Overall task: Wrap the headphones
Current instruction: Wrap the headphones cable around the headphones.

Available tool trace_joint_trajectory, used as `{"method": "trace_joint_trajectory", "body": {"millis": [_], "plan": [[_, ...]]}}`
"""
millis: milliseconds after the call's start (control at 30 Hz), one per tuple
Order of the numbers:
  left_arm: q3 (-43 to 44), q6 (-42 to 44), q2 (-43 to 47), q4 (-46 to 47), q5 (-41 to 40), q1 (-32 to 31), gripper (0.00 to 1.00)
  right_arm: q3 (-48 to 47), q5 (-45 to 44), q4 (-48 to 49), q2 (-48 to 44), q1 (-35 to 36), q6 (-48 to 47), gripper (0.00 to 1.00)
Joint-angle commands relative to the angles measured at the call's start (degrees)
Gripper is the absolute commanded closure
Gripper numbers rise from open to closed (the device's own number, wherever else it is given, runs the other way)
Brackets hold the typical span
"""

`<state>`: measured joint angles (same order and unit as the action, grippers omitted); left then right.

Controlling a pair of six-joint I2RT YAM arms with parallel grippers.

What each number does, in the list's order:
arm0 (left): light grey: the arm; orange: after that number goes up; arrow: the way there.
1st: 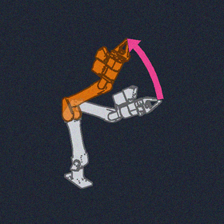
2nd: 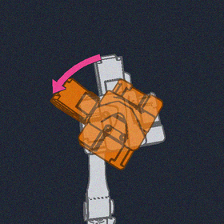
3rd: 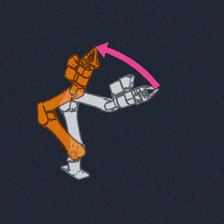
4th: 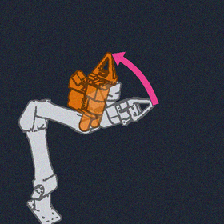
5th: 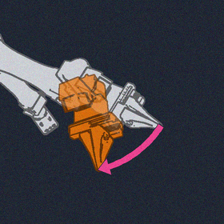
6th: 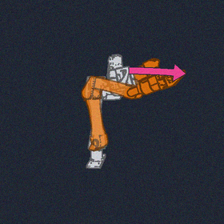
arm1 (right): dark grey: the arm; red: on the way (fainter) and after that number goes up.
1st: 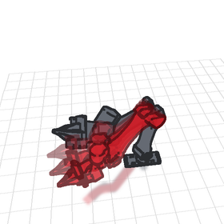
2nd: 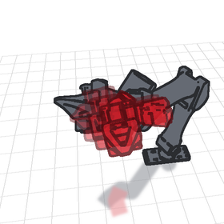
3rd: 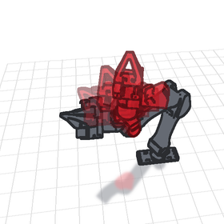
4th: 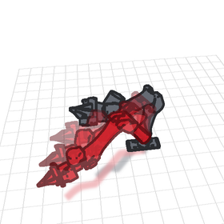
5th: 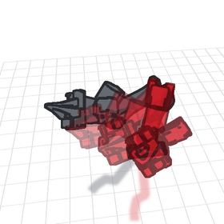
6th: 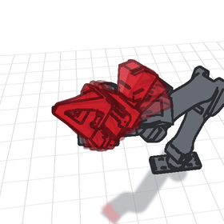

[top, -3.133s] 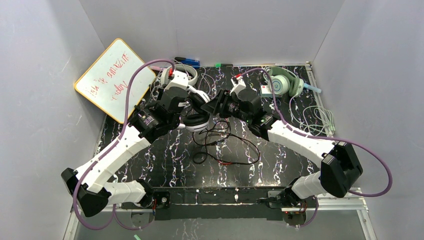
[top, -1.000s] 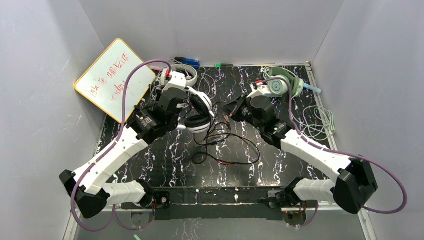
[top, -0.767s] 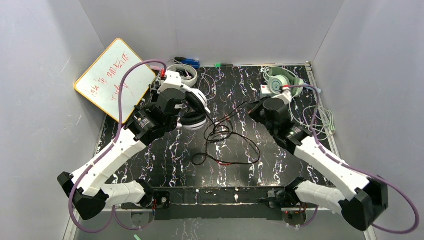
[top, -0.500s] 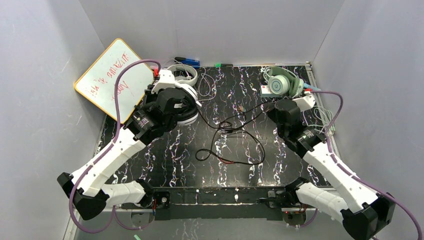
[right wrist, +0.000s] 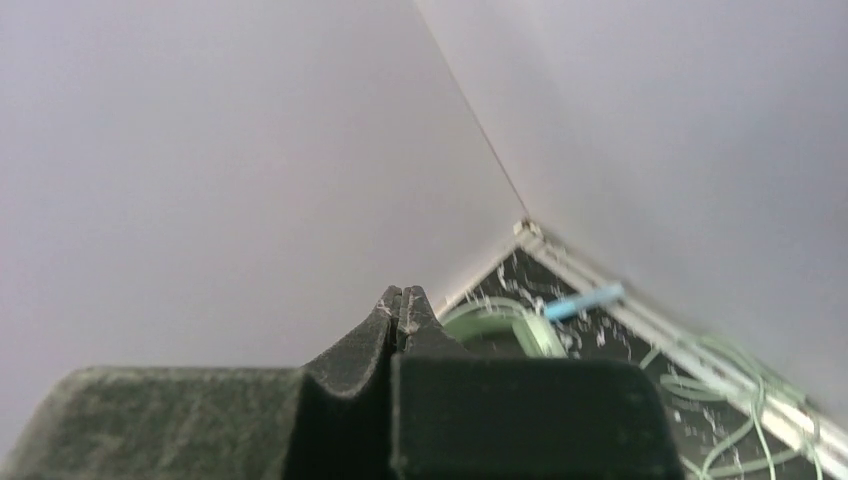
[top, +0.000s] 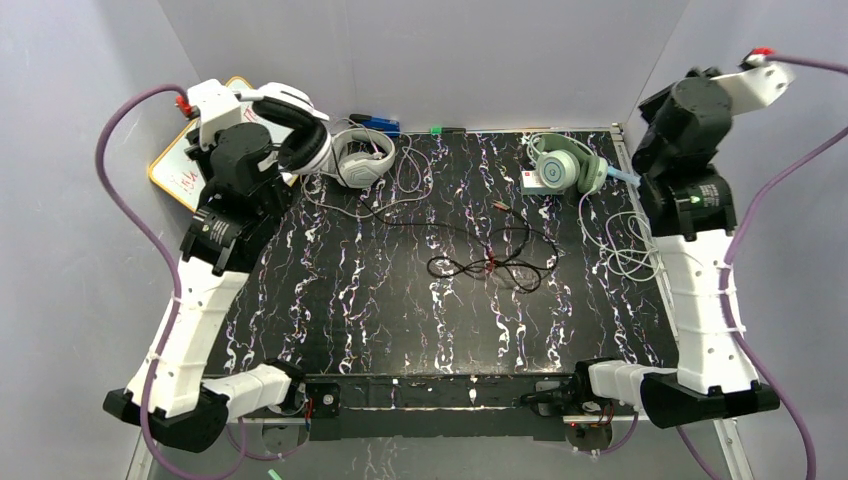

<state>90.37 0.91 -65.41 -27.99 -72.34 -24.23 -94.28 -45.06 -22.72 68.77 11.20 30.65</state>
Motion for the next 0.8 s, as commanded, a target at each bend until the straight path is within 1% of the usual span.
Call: {"method": "trace_joint_trajectory", "body": {"millis": [0,67,100,133,200,233,267,333,400,467,533,633,767], "plan": [[2.5,3.3,4.2,15.9,-7.5,-0.2,1.0,-10.3,-3.3,-0.8,1.3,-0.4,-8.1,0.99],[2.6,2.0,5.0,15.1,-4.7,-0.2,1.0,-10.2,1.7,-2.5,0.7,-0.3,-8.4,0.99],[3.1,0.1,5.3,12.8,-1.5,-0.2,1.0,-8.8,6.9,-3.2,0.1,-0.3,-8.0,0.99],[3.4,-3.2,5.5,9.8,3.2,-0.2,1.0,-6.6,13.4,-3.5,-0.8,-0.3,-7.8,0.88],[5.2,-7.9,4.9,3.5,12.4,-0.2,1.0,1.7,30.1,-1.1,-3.5,-0.3,-8.6,0.56],[6.8,-11.2,4.1,-0.3,17.1,-0.2,1.0,6.5,38.8,1.4,-4.9,-0.4,-9.2,0.43],[8.4,-14.2,2.9,-3.8,21.2,-0.2,1.0,11.7,48.1,4.3,-6.3,-0.4,-9.6,0.33],[11.5,-20.3,0.3,-10.1,30.1,-0.2,1.0,20.4,62.9,10.1,-8.2,-0.4,-9.0,0.2],[13.9,-24.0,-2.3,-14.6,38.2,-0.2,1.0,27.1,71.6,15.3,-9.0,-0.4,-5.9,0.13],[15.3,-26.9,-4.1,-17.1,44.4,-0.2,1.0,32.5,76.3,20.1,-9.6,-0.4,-2.8,0.08],[15.3,-29.8,-5.0,-17.9,50.3,-0.2,1.0,37.1,79.0,24.3,-10.2,-0.4,-1.6,0.04],[14.1,-34.4,-7.2,-19.1,56.2,-0.2,1.0,43.7,83.1,31.0,-10.1,-0.2,-0.1,0.03],[15.4,-38.5,-14.4,-24.2,63.2,1.5,1.0,48.9,88.3,36.2,-7.7,0.3,1.2,0.01]]}}
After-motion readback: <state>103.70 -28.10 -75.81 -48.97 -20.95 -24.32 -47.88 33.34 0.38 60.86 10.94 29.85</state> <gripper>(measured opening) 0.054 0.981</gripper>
